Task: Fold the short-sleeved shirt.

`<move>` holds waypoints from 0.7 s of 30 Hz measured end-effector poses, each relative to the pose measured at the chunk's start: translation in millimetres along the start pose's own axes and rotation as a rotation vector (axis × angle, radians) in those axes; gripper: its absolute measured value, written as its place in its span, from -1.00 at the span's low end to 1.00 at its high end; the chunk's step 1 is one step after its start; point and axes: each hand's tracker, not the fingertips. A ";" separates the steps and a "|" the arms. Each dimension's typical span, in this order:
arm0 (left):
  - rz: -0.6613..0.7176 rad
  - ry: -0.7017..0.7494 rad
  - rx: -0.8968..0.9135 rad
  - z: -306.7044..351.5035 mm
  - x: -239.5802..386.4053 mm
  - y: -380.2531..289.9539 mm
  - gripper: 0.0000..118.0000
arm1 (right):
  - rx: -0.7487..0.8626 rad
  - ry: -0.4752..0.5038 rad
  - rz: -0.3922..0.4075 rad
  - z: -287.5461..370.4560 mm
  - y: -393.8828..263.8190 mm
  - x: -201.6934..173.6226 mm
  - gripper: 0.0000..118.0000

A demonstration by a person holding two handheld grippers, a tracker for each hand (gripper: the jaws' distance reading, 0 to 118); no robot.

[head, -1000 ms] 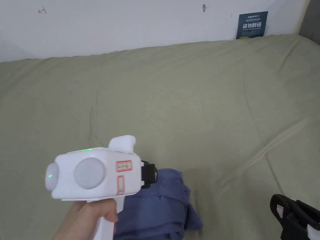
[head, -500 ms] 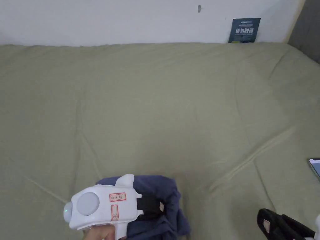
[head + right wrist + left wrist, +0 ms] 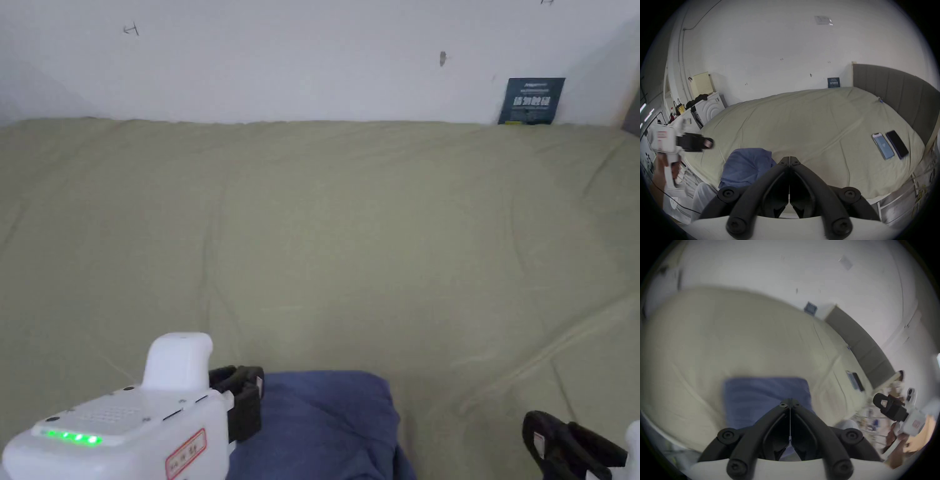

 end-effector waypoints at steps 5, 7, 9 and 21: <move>-0.148 0.344 0.367 65.2 -8.1 -17.2 -1.00 | 0.109 -0.080 0.097 4.7 8.1 -20.5 -0.98; -0.154 0.411 0.424 77.8 -4.6 -23.0 -1.00 | 0.116 -0.074 0.091 8.7 7.6 -26.4 -0.98; -0.163 0.424 0.414 83.5 -6.4 -27.2 -1.00 | 0.131 -0.048 0.078 14.8 7.6 -29.9 -0.98; -0.101 0.347 0.319 78.1 -26.9 -33.7 -1.00 | 0.132 -0.005 0.121 14.6 10.2 -51.0 -0.98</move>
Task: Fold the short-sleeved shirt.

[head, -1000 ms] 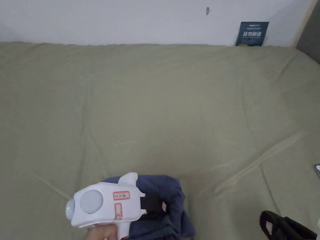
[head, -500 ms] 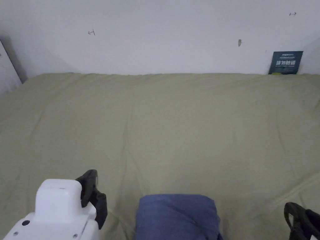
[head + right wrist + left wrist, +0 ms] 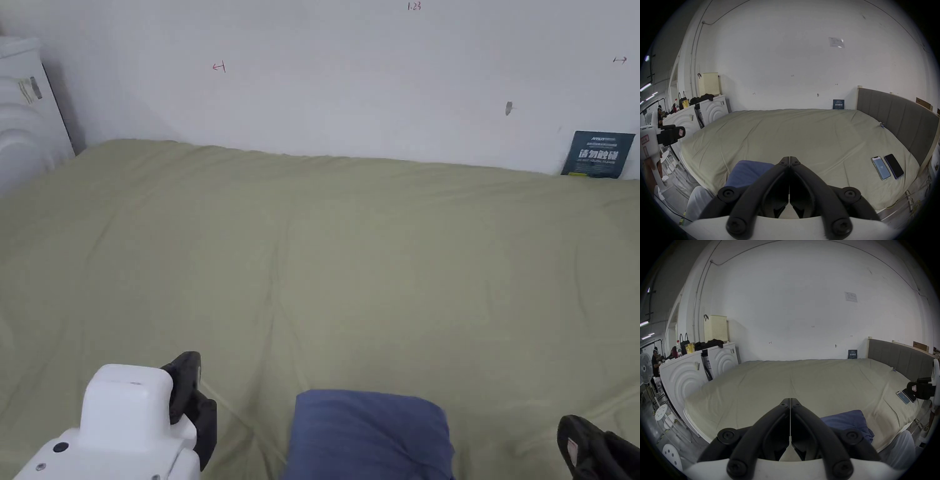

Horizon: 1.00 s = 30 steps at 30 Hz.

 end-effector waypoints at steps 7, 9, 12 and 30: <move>0.028 -0.031 -0.043 -14.1 -0.5 -4.9 -1.00 | -0.107 0.129 -0.032 -31.7 -4.3 -4.5 -0.98; 0.036 -0.042 -0.069 -21.6 -0.5 -8.8 -1.00 | -0.164 0.215 -0.081 -52.5 -7.9 -4.8 -0.98; 0.042 -0.056 -0.115 -32.1 0.4 -16.6 -1.00 | -0.320 0.411 -0.224 -101.1 -16.9 -2.0 -0.98; 0.471 -0.510 -0.638 -142.6 -31.7 -63.1 -0.99 | -0.741 0.835 -0.949 -249.7 -135.9 52.1 -0.98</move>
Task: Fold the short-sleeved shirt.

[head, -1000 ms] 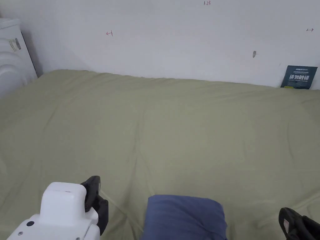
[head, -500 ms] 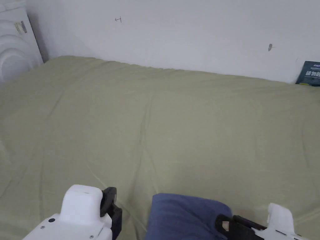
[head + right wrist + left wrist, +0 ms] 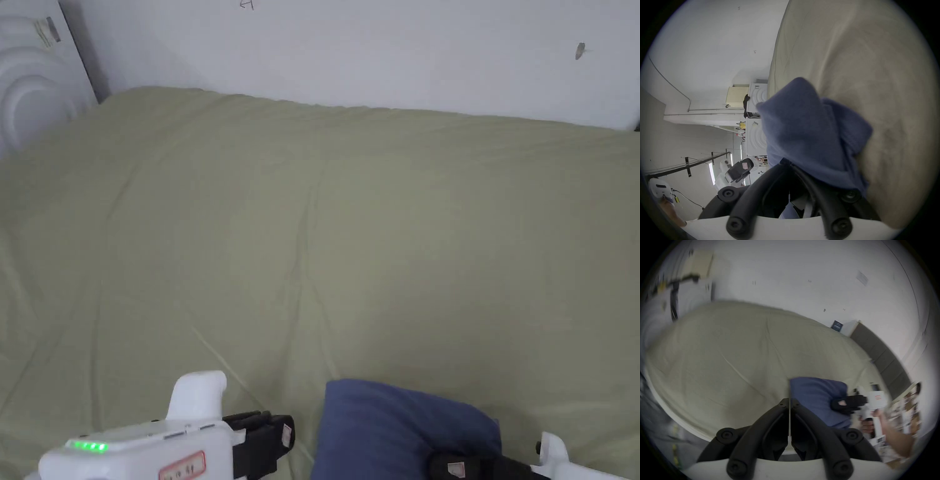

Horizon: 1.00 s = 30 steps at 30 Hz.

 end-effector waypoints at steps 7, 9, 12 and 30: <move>0.139 -0.279 -0.353 -80.9 -33.5 24.5 0.94 | 0.010 0.010 -0.015 0.2 -3.1 0.9 -0.98; 0.139 -0.292 -0.299 -85.6 -36.4 25.2 0.98 | 0.009 0.010 -0.017 -0.4 -4.4 -0.7 -0.98; 0.188 -0.294 -0.342 -98.7 -42.9 29.6 0.97 | 0.007 0.015 -0.020 -0.6 -4.4 0.1 -0.98; 0.255 -0.450 -0.315 -100.7 -80.7 49.1 -0.71 | 0.080 -0.103 0.200 13.6 -14.8 -65.3 -0.98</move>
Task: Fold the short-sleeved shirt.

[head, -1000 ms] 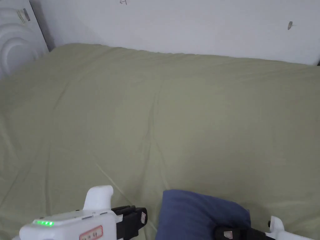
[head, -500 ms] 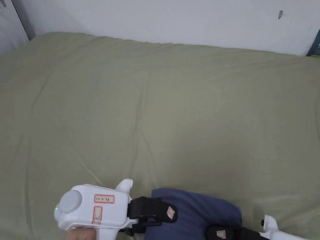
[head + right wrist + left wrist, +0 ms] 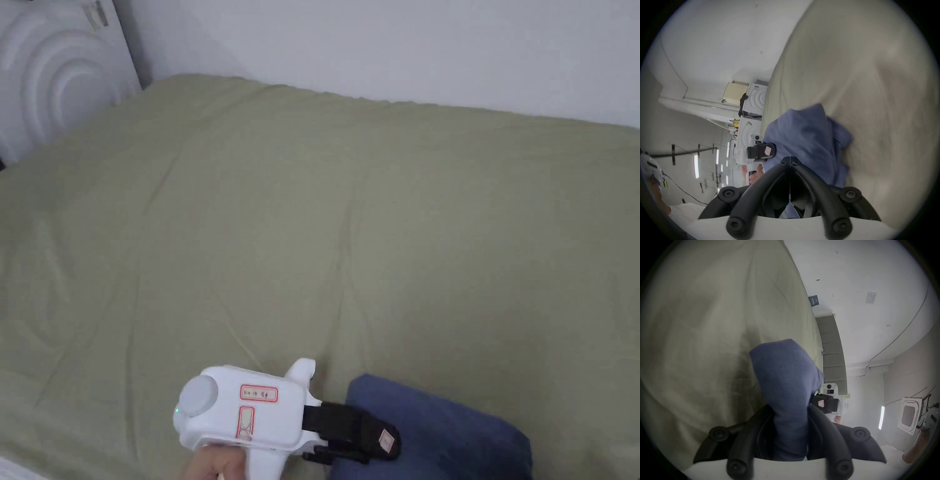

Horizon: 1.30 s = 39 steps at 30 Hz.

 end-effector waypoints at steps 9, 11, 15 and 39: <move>-0.045 0.345 0.101 215.8 -34.9 125.6 -0.71 | 0.086 -0.074 0.090 18.7 5.6 -40.1 -0.98; -0.030 0.406 0.117 259.2 -57.0 153.7 -0.71 | 0.102 -0.089 0.081 17.5 5.2 -41.0 -0.98; 0.003 0.424 0.121 295.1 -76.2 177.7 -0.71 | 0.142 -0.131 0.046 13.8 5.6 -37.0 -0.98; -0.446 0.588 0.635 125.7 128.5 26.1 -1.00 | 0.553 -0.606 0.507 89.7 25.9 -124.9 -0.98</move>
